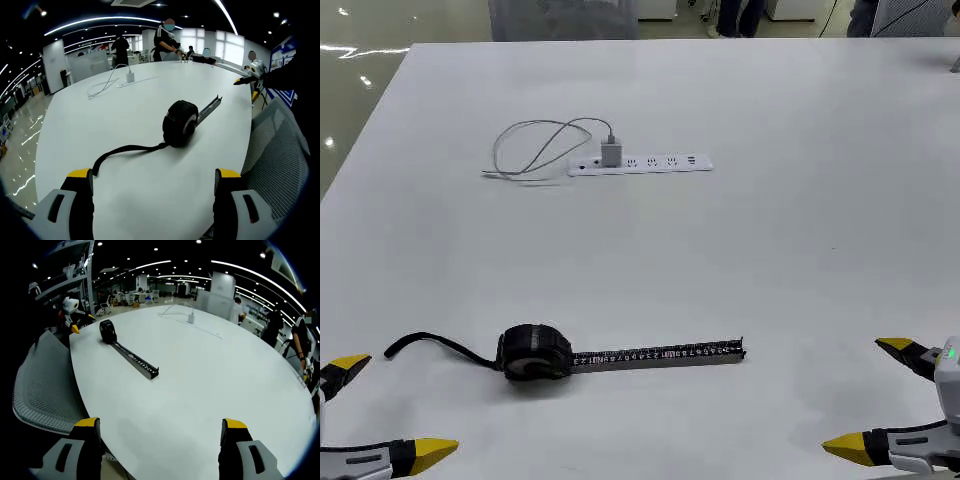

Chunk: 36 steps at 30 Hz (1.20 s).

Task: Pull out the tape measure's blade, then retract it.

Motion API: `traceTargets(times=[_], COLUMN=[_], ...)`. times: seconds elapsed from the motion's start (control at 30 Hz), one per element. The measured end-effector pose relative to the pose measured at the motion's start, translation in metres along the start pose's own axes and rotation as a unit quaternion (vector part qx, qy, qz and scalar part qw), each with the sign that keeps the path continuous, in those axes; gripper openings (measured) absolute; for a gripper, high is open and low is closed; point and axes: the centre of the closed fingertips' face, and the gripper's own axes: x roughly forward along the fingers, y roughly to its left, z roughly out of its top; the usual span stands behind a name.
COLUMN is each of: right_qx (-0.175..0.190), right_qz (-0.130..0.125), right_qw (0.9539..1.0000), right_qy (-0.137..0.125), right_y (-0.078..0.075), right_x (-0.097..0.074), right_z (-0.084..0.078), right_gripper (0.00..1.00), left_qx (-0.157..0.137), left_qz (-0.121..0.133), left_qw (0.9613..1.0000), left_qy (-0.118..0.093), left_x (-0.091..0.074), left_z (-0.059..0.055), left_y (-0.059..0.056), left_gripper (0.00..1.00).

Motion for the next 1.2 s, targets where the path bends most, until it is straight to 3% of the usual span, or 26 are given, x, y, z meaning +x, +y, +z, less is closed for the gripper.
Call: traceTargets(times=[0.33, 0.7, 0.87, 0.93, 1.2], right_qx=[-0.004, -0.018, -0.021, -0.035, -0.057], right_qz=[0.005, 0.034, 0.036, 0.039, 0.043], right_qw=[1.0000, 0.9988, 0.9986, 0.9980, 0.9961], right_qy=[0.006, 0.031, 0.032, 0.036, 0.052], right_y=[-0.001, 0.002, -0.003, -0.004, -0.013], right_x=[-0.001, -0.006, -0.007, -0.006, -0.001], right_z=[0.000, 0.004, 0.010, 0.014, 0.022], right_gripper=[0.99, 0.99, 0.99, 0.99, 0.99], left_qx=[0.007, -0.002, 0.008, 0.007, -0.008], left_qz=[0.014, 0.005, 0.004, 0.012, 0.015], left_qw=[0.9997, 1.0000, 0.9998, 0.9996, 0.9997], left_qy=[0.017, 0.007, 0.015, 0.023, 0.017], left_x=[0.003, 0.012, 0.017, 0.018, 0.029], left_z=[0.000, 0.015, 0.018, 0.021, 0.041], left_y=[0.002, -0.012, -0.015, -0.013, -0.020], left_gripper=[0.99, 0.99, 0.99, 0.99, 0.99])
